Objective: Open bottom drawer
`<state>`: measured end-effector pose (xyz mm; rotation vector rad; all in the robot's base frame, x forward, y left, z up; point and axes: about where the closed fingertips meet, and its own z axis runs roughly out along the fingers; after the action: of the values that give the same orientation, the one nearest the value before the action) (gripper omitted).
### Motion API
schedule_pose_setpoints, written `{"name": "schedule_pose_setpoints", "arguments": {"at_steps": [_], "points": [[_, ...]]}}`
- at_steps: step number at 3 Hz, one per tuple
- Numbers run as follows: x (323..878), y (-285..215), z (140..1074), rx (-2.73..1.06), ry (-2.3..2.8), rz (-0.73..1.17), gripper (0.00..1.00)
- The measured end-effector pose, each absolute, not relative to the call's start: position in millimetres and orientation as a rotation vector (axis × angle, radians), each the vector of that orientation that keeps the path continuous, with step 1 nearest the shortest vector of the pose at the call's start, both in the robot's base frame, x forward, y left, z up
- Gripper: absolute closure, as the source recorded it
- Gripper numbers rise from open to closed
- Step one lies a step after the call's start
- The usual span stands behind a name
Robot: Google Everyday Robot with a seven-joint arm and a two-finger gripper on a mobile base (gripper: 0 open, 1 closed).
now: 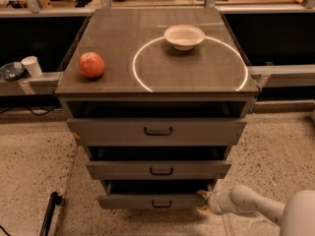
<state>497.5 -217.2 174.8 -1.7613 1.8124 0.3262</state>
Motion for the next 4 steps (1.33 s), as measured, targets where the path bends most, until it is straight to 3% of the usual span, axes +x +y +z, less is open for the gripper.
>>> {"name": "schedule_pose_setpoints", "arguments": {"at_steps": [1,3,4], "points": [[497.5,-217.2,174.8,-1.761,1.812,0.326,0.6],[497.4,-217.2,174.8,-1.761,1.812,0.326,0.14],[497.3,-217.1,174.7,-1.762,1.813,0.327,0.0]]}}
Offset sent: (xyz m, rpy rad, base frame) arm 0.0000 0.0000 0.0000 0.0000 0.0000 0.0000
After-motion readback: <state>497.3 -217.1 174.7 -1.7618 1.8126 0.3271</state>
